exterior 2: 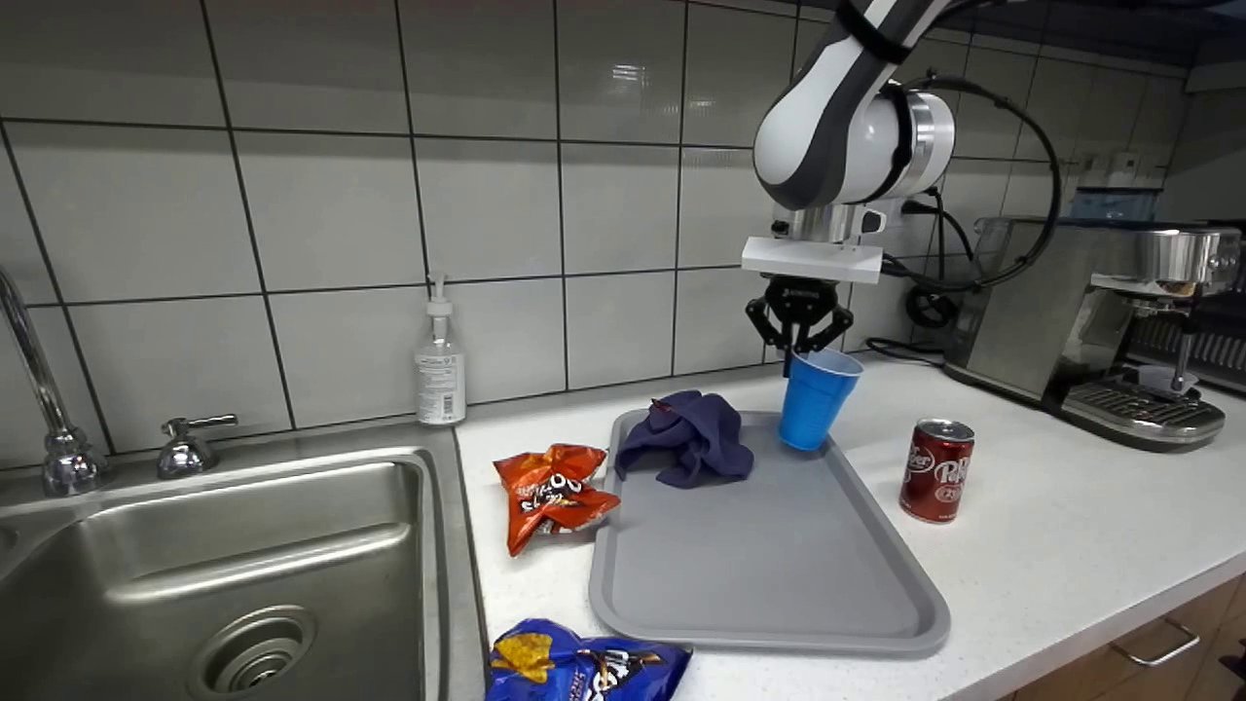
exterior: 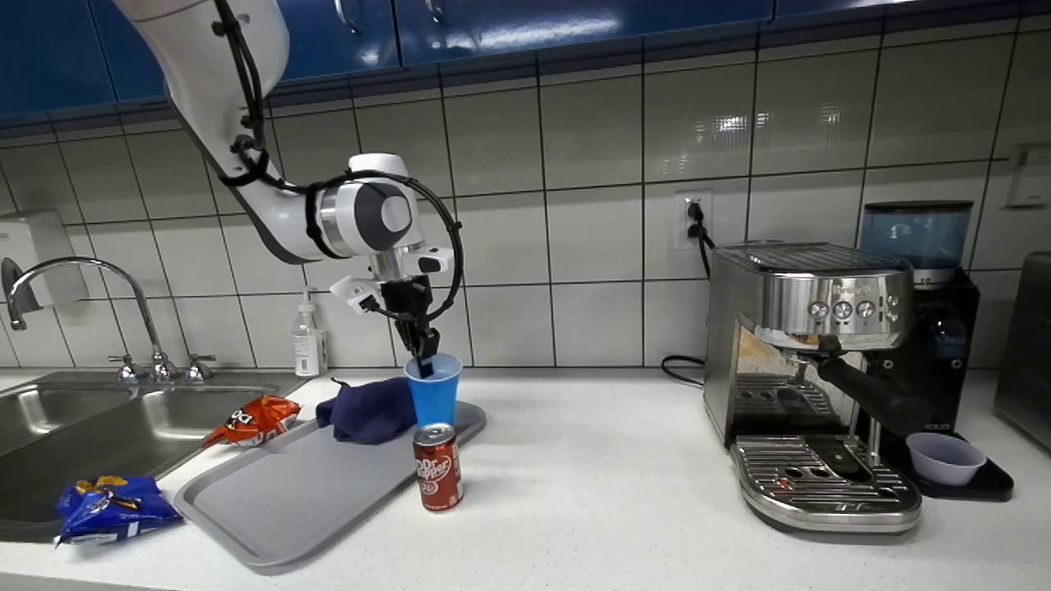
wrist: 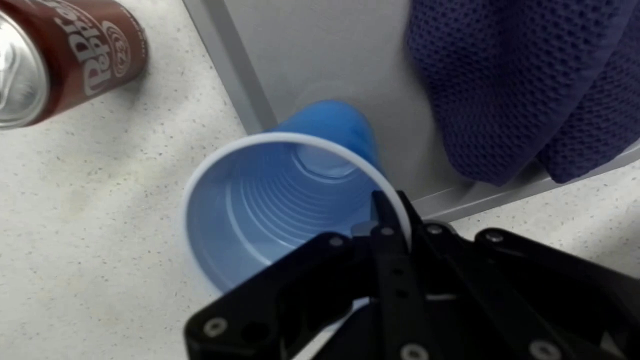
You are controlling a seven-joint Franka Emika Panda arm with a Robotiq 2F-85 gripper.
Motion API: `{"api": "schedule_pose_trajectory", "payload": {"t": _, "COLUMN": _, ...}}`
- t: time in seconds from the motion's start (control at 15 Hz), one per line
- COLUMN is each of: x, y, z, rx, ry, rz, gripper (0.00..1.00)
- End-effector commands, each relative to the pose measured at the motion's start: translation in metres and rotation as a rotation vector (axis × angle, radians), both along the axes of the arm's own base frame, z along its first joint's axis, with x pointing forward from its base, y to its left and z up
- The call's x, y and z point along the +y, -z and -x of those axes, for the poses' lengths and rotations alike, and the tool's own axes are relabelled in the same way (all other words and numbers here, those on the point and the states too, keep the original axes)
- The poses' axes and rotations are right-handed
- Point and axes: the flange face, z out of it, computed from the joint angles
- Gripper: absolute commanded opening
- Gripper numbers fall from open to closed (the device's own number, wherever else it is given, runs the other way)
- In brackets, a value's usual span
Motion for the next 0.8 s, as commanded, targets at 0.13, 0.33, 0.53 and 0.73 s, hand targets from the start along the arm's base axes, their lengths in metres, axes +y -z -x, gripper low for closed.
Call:
{"api": "schedule_pose_trajectory", "payload": {"t": 0.13, "x": 0.007, "y": 0.001, "z": -0.019, "rx": -0.013, "ry": -0.050, "rz": 0.076, "gripper": 0.01}}
{"api": "schedule_pose_trajectory", "payload": {"t": 0.33, "x": 0.008, "y": 0.006, "z": -0.023, "rx": -0.006, "ry": -0.069, "rz": 0.093, "gripper": 0.01}}
{"api": "schedule_pose_trajectory", "payload": {"t": 0.53, "x": 0.008, "y": 0.011, "z": -0.024, "rx": 0.007, "ry": -0.079, "rz": 0.098, "gripper": 0.01}}
{"api": "schedule_pose_trajectory", "payload": {"t": 0.73, "x": 0.009, "y": 0.016, "z": -0.026, "rx": 0.015, "ry": -0.082, "rz": 0.097, "gripper": 0.01}}
